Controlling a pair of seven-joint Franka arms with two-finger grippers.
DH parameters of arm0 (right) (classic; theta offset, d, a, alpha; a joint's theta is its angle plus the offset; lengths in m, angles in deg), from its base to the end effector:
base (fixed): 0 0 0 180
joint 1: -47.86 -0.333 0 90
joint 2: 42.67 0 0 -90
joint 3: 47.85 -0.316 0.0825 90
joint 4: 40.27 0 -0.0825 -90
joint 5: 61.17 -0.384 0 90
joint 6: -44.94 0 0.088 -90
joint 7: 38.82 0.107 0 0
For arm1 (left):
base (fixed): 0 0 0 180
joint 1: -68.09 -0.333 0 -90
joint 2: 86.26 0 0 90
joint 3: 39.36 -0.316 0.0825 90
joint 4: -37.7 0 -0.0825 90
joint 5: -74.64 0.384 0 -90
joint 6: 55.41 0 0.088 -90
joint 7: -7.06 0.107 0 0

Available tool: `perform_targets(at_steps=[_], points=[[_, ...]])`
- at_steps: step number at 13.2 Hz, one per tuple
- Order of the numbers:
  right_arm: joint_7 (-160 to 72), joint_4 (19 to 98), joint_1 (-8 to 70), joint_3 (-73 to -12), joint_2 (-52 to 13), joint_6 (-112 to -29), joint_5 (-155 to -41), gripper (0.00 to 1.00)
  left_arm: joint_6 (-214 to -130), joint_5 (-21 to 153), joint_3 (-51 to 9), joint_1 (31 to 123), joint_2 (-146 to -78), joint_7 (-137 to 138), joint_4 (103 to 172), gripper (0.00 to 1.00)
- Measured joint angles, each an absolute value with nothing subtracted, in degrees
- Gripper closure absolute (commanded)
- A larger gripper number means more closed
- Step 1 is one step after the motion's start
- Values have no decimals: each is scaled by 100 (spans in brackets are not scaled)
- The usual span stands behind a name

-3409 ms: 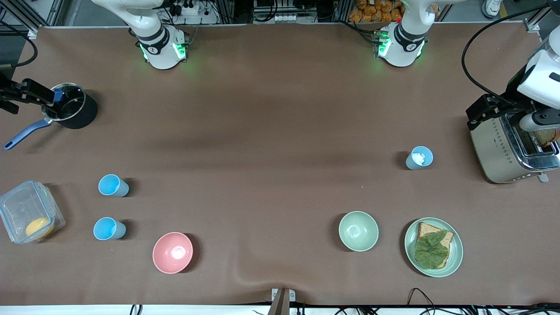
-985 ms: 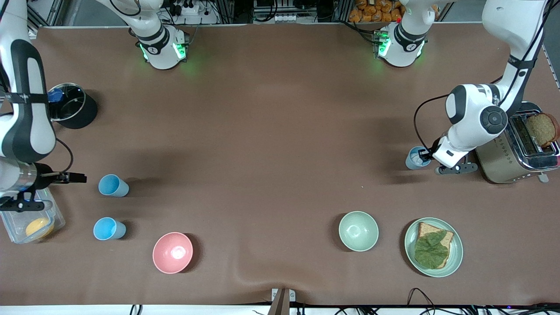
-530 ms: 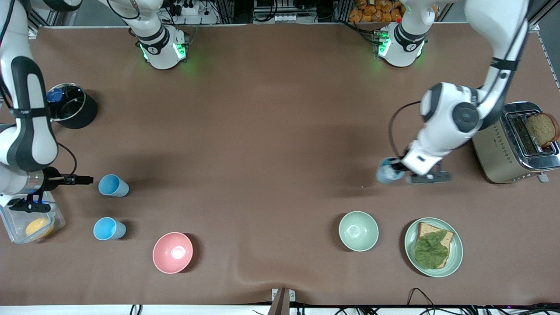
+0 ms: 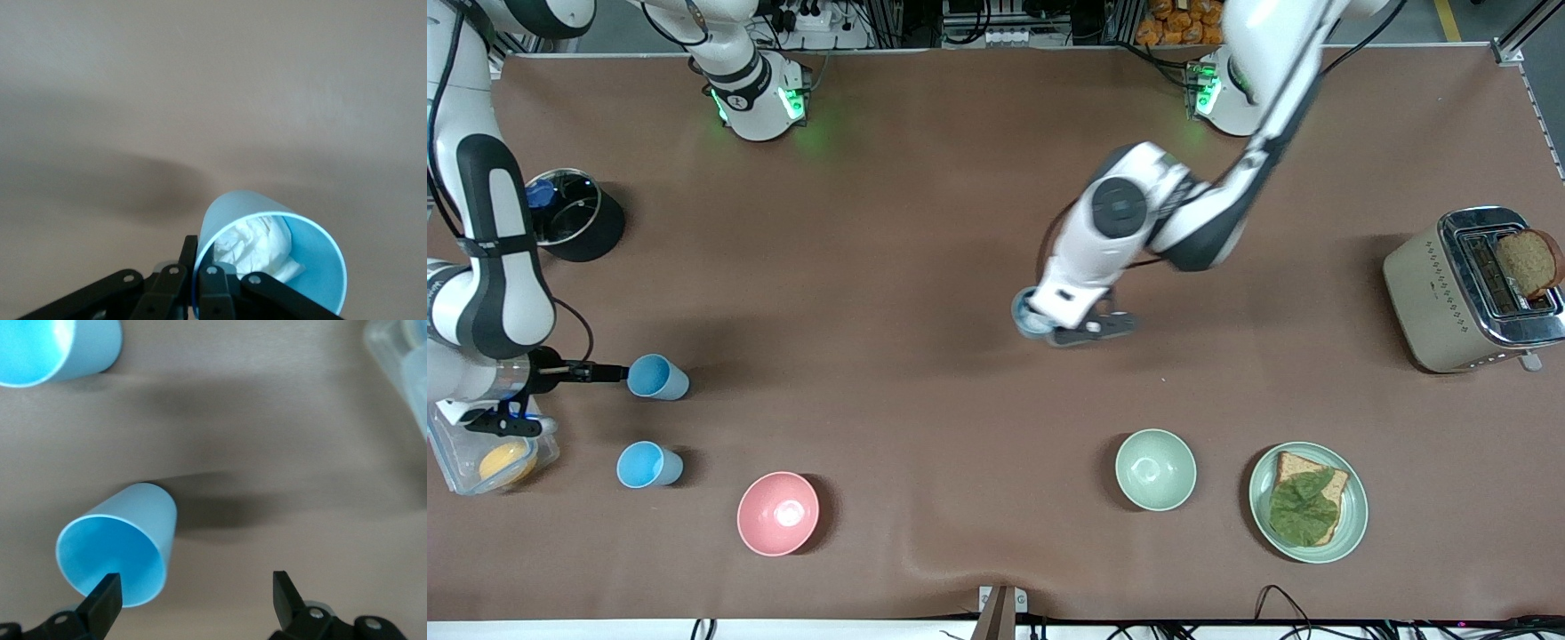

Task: Stack blue cups with both arms
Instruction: 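Carry the blue cup to the table middle while the right gripper grasps another cup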

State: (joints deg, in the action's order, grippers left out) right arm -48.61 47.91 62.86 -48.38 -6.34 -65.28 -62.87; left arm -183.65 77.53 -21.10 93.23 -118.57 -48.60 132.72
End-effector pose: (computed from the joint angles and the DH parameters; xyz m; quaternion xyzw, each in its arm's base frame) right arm 0.6546 -0.1676 0.2638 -0.9910 0.0479 0.1182 0.0418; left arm 0.5161 -0.4499 0.2992 0.9909 0.1163 -0.0339 0.0581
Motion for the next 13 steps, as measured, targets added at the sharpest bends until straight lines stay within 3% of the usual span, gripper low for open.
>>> perform_targets(at_steps=[5,6,7,8,12,13], points=[[-4581,5146,6068,-4848,-611,-7056,-6310,0,-18373,8206,-2189,10107,-12902,-5859,12528,100],[-4561,5264,6052,-4848,-605,-7232,-6310,32,-18373,8207,-2210,10184,-12970,-5914,12474,100],[-4551,5363,6052,-4845,-601,-7387,-6310,77,-18373,8208,-2251,10252,-13003,-5960,12446,100],[-4546,5437,6061,-4835,-594,-7479,-6310,100,-18373,8208,-2288,10304,-13013,-5980,12435,100],[-4532,5509,6082,-4811,-591,-7544,-6314,100,-18465,8208,-2339,10432,-13014,-6166,12387,100],[-4530,5509,6082,-4812,-591,-7549,-6315,100,-18482,8208,-2340,10450,-13014,-6208,12374,69]])
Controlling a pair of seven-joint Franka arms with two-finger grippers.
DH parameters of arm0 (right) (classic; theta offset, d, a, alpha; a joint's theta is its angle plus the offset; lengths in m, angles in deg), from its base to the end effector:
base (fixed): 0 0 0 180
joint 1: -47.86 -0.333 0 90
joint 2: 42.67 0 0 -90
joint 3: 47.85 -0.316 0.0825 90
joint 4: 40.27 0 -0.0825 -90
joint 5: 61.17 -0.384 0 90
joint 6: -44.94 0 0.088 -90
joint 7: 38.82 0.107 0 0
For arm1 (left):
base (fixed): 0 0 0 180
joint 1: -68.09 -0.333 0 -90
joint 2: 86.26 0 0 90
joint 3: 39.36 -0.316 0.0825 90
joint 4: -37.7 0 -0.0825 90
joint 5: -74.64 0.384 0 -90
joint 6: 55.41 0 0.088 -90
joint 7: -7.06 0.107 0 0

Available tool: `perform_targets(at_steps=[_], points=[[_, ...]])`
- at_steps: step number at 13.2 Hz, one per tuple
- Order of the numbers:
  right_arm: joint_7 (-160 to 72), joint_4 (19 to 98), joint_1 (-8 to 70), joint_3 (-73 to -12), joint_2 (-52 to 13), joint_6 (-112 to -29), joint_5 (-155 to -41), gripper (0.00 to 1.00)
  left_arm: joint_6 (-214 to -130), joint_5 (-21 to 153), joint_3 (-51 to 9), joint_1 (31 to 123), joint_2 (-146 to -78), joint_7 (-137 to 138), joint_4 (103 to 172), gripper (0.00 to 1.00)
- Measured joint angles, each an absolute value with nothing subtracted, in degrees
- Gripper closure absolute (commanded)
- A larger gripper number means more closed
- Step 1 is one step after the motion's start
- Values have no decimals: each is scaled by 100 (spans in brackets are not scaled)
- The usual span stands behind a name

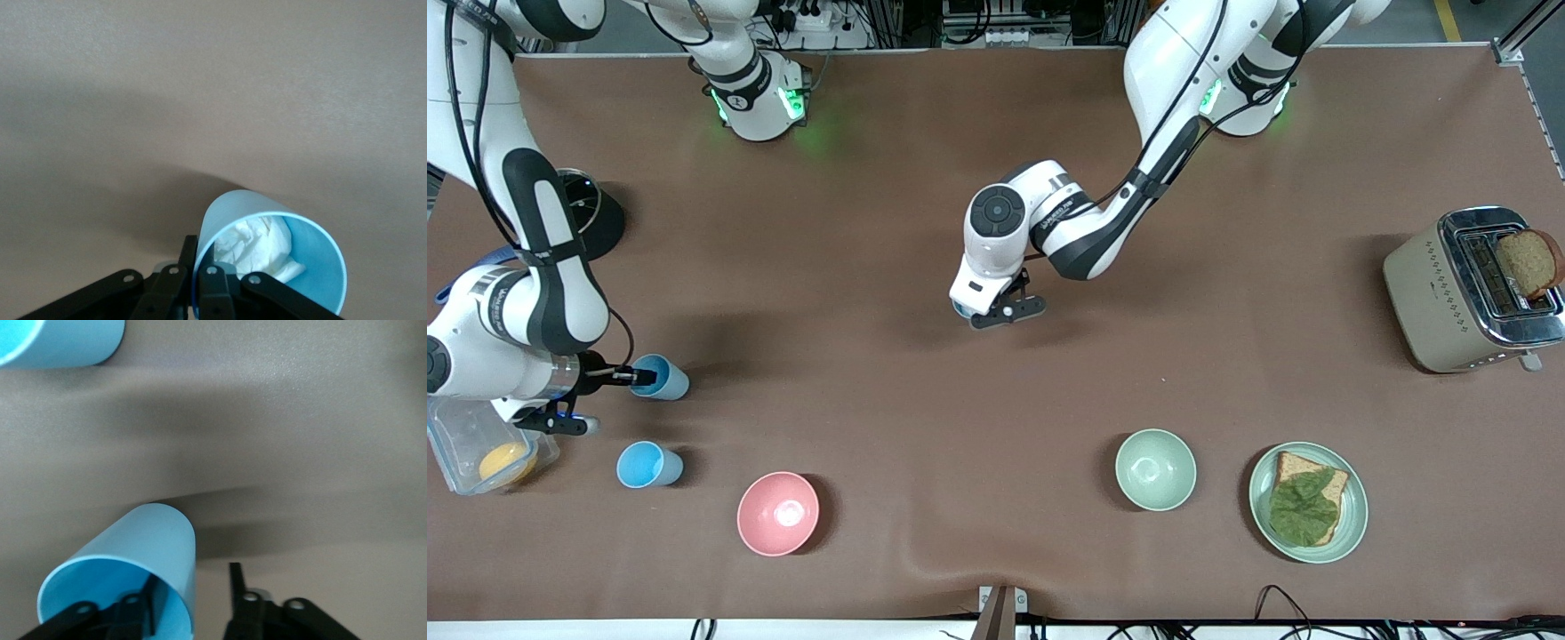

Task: Stack blue cups with both arms
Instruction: 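Carry the blue cup to the table middle while the right gripper grasps another cup, then release the cup with the left gripper while the right gripper lifts its cup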

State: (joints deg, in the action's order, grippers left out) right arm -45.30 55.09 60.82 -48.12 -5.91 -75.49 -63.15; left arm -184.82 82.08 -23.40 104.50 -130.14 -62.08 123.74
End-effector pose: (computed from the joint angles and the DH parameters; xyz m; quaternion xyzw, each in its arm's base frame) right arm 0.6441 -0.1436 0.2179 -0.9926 0.0644 0.0978 0.0321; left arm 0.4656 -0.5433 0.2281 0.9886 0.1431 -0.0339 0.0316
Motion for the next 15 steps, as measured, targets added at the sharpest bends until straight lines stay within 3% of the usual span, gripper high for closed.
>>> perform_targets(at_steps=[1,6,9,15], points=[[-4526,5509,6082,-4811,-591,-7553,-6316,100,-18490,8208,-2340,10459,-13014,-6247,12361,1],[-4521,5473,6083,-4812,-643,-7495,-6327,100,-18560,8208,-2368,10450,-12964,-6457,12174,0],[-4521,5408,6080,-4819,-844,-7107,-6327,100,-18553,8208,-2413,10177,-12517,-6579,11875,0],[-3953,5306,5801,-4907,-1512,-5938,-6715,100,-16279,8278,-2463,8424,-10436,-4553,11843,0]])
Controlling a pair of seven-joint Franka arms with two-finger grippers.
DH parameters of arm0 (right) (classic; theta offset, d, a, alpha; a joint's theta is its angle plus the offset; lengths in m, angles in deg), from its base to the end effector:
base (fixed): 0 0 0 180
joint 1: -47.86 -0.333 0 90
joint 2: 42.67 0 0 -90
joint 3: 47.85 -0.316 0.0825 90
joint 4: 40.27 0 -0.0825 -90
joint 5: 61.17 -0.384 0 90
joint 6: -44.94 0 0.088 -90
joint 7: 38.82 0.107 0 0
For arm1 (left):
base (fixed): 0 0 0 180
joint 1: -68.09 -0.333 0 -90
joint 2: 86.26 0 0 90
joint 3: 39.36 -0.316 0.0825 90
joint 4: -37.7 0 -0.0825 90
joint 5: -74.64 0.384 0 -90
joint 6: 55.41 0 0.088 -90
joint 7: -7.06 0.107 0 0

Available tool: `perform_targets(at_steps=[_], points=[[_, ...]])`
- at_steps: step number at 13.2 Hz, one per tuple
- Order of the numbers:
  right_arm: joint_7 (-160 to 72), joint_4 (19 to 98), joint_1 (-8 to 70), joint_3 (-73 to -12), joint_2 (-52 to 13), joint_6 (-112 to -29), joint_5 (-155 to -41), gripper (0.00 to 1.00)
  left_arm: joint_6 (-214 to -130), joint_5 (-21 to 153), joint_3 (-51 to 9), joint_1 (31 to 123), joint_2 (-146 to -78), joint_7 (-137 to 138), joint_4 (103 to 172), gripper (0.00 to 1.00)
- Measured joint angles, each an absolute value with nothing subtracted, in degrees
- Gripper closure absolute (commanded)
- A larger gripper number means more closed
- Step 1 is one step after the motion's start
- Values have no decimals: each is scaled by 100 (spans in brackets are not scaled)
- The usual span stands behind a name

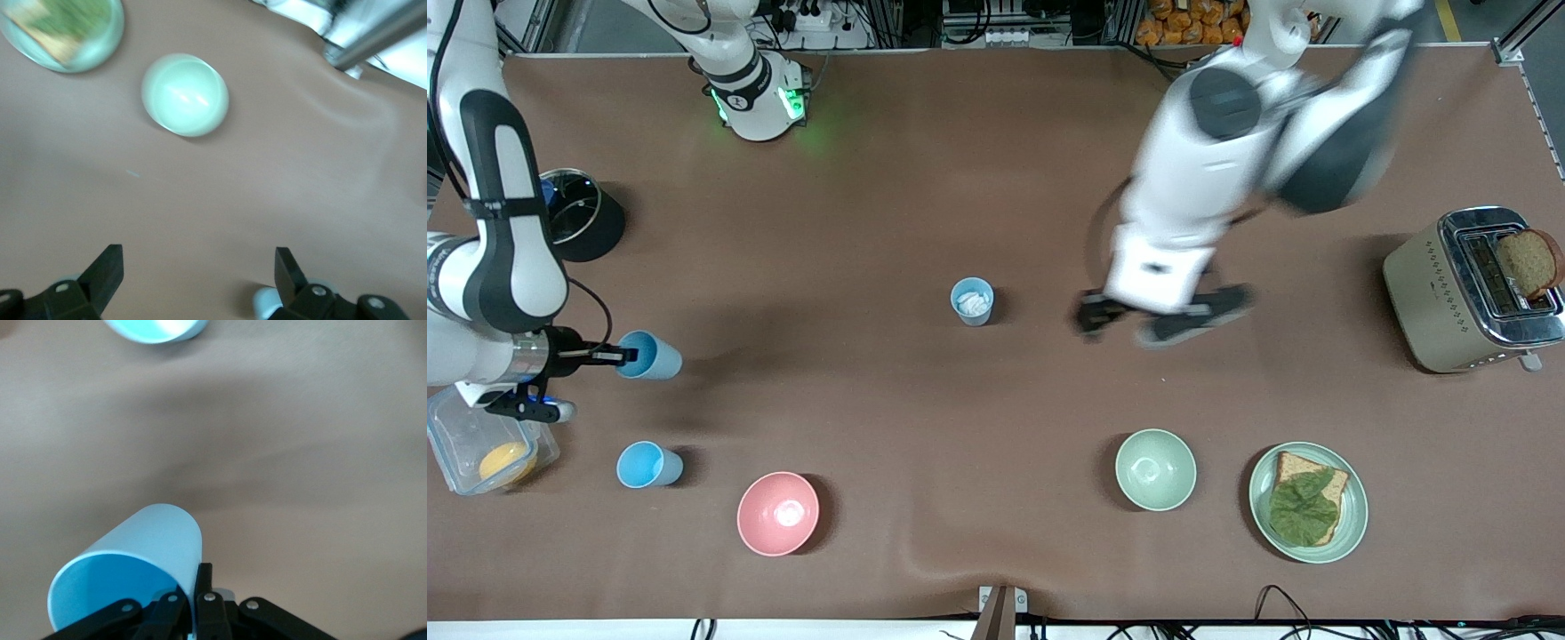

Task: Stack blue cups with both arms
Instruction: 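Release the cup with the left gripper while the right gripper lifts its cup, then carry the held cup with the right gripper and lower it onto the placed cup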

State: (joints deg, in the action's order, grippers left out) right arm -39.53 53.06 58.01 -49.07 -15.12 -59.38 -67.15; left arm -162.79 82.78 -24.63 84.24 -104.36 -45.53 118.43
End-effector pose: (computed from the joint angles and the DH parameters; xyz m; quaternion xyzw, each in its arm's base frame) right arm 0.6386 -0.0932 0.3216 -0.9840 0.0913 0.1388 0.0651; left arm 0.5927 -0.3130 0.5434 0.9797 0.1812 0.0796 0.0303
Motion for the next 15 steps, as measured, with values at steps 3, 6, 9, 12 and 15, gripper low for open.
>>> perform_targets(at_steps=[3,6,9,12,15], points=[[-2702,5290,5111,-4974,-1743,-5568,-6880,100,-15476,8278,-2466,7411,-10015,-2901,11984,0],[-1265,5273,4194,-5000,-1832,-5575,-6943,100,-15230,8278,-2461,6353,-9899,-1362,12217,0],[-341,5266,3643,-4998,-1828,-5860,-7204,100,-15210,8158,-2449,5465,-9736,-128,12298,0],[230,5272,3350,-5001,-1816,-6269,-7617,100,-14886,8136,-2425,5331,-9374,295,12293,0],[1597,5298,2471,-5011,-1712,-6867,-7681,100,-14756,8135,-2345,5340,-9083,339,12294,0]])
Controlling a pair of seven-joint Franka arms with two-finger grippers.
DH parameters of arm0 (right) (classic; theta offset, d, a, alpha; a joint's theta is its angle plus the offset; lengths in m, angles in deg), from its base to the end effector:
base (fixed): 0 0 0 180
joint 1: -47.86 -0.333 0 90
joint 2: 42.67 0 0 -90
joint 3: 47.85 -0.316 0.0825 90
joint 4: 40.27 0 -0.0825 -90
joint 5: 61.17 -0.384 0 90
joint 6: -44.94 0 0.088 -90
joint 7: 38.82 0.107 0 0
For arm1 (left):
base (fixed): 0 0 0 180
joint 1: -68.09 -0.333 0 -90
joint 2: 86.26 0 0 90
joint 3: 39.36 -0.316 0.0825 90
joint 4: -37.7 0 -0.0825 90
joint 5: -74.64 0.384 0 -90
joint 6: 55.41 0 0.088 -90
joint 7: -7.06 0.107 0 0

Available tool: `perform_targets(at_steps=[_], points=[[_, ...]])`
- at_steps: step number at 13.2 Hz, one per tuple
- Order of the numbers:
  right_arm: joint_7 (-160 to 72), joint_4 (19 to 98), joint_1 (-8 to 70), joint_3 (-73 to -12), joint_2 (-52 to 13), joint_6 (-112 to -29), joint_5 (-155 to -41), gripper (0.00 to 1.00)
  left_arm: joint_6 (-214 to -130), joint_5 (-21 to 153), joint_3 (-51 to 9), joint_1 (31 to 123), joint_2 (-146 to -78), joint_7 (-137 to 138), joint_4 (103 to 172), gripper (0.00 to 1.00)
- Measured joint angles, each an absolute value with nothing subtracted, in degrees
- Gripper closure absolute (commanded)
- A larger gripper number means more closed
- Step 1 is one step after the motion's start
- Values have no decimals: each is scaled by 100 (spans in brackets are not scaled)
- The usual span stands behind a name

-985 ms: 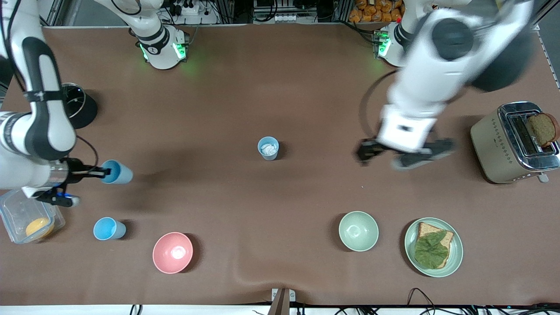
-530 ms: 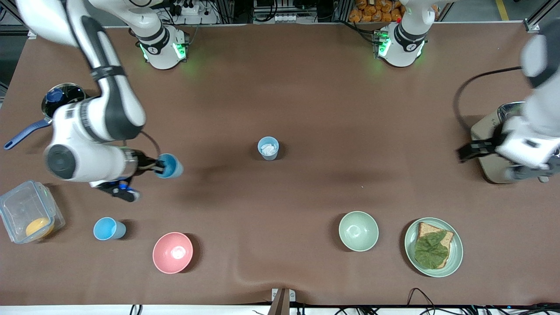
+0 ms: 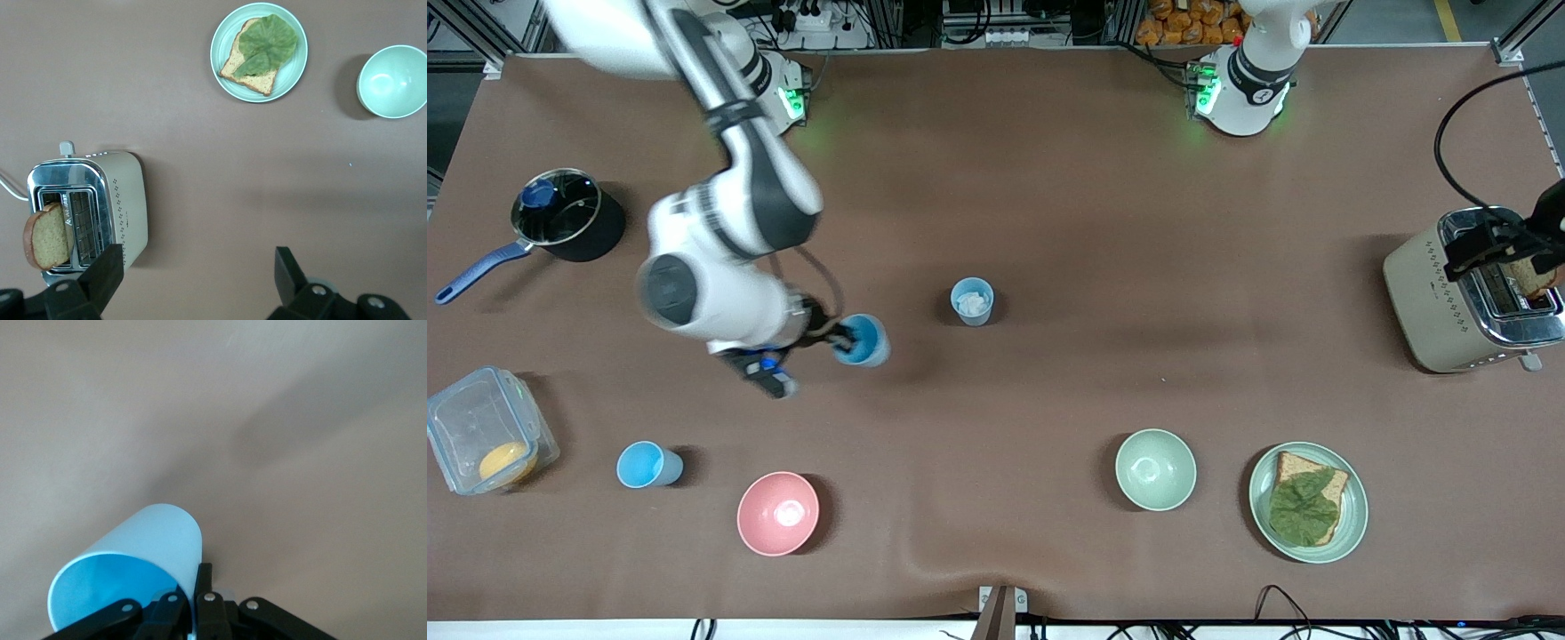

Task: Stack blue cups with both arms
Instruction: 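Carry the held cup with the right gripper and lower it onto the placed cup, then open the right gripper and lift it away from the stacked cups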

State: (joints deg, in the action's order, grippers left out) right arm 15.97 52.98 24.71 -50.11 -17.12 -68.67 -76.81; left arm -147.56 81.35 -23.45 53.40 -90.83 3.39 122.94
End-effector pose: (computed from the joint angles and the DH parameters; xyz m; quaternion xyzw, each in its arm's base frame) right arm 0.5957 0.2984 0.3578 -0.9406 0.3102 0.1185 0.0709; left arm 0.5828 0.0065 0.6240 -0.9984 -0.0211 -0.0239 0.0466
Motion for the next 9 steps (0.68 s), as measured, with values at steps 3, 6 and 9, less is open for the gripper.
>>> perform_targets(at_steps=[3,6,9], points=[[2787,5318,1626,-5007,-1599,-7103,-7683,100,-14753,7888,-2364,5361,-8924,341,12291,0],[3486,5438,1145,-5005,-1557,-7401,-7683,100,-14734,7686,-3211,6130,-8720,348,12299,0],[3639,5600,1026,-4994,-1504,-7462,-7683,100,-14684,7681,-3879,6897,-8690,348,12318,0]])
